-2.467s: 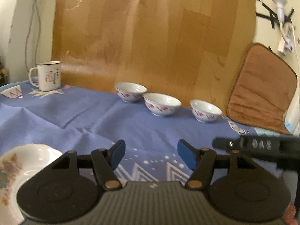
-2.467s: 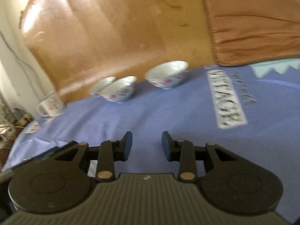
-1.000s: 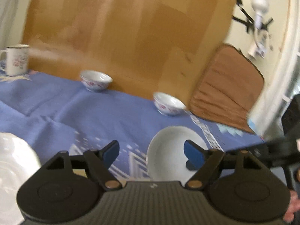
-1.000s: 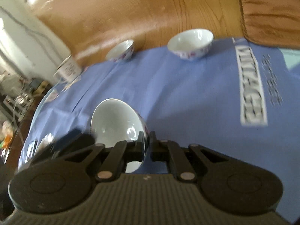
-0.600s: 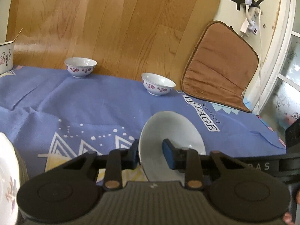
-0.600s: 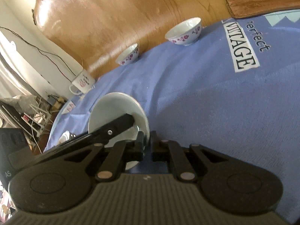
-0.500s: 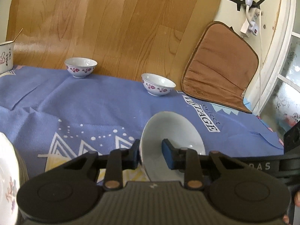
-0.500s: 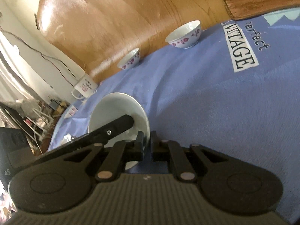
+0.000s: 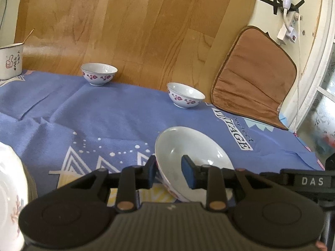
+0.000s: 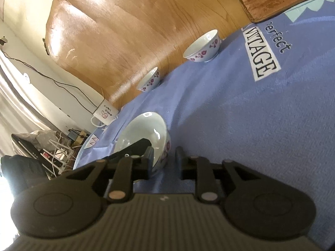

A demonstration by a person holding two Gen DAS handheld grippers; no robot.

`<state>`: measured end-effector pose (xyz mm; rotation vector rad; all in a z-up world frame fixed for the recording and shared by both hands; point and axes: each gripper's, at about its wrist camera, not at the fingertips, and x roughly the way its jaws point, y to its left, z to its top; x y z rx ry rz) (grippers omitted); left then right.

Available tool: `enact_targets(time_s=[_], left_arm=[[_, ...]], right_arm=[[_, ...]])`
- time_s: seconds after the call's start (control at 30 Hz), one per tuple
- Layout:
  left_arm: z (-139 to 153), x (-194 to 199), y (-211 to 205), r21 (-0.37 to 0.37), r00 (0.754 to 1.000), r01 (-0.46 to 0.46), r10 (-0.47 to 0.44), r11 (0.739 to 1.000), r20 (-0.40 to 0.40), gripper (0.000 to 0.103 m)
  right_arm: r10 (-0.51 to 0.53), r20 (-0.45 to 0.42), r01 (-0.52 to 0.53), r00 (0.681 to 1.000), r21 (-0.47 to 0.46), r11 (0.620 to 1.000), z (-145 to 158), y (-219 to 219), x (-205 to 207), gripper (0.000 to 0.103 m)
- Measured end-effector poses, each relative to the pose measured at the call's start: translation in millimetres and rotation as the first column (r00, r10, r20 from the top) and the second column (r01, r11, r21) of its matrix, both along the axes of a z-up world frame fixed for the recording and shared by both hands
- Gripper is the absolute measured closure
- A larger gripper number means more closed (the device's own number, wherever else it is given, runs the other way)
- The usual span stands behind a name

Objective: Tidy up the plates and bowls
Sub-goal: 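Carry the bowl toward the plate stack with the right gripper, then lower the bowl onto the plate stack and open the right gripper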

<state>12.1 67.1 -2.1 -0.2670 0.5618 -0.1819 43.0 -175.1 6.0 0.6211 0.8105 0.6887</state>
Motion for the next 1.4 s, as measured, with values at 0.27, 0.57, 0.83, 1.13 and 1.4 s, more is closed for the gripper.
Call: enact_targets(time_s=[0.27,0.57,0.83,1.13,1.4], left_arm=[[2,-4,3,-0.005,0.999,-0.027,0.027,1.000,0.023,0.082],[31,-52,39,-0.057,0.989,-0.118,0.122,0.991,0.088,0.083],[43,-95,93,-0.031,0.949,-0.304,0.305,0.952,0.074,0.083],[29,-106,115,-0.007,0.921,-0.387,0.387,0.922,0.029,0.083],[35,-97,100,-0.003,0.937,-0.346,0.346,0.938,0.048,0.083]], right_arm=[[0.034,0.115,-0.023,0.993,-0.095,0.995,8,11,-13,0.082],[0.100,0.202,-0.072,0.974,-0.141,0.987,29,33,-29,0.085],[0.240,0.267,-0.202,0.933,-0.163,0.966,55,104,-39,0.085],[0.339,0.241,-0.290,0.910,-0.217,0.932,49,150,-47,0.085],[0.318,0.243,-0.266,0.916,-0.226,0.937,51,148,-49,0.085]])
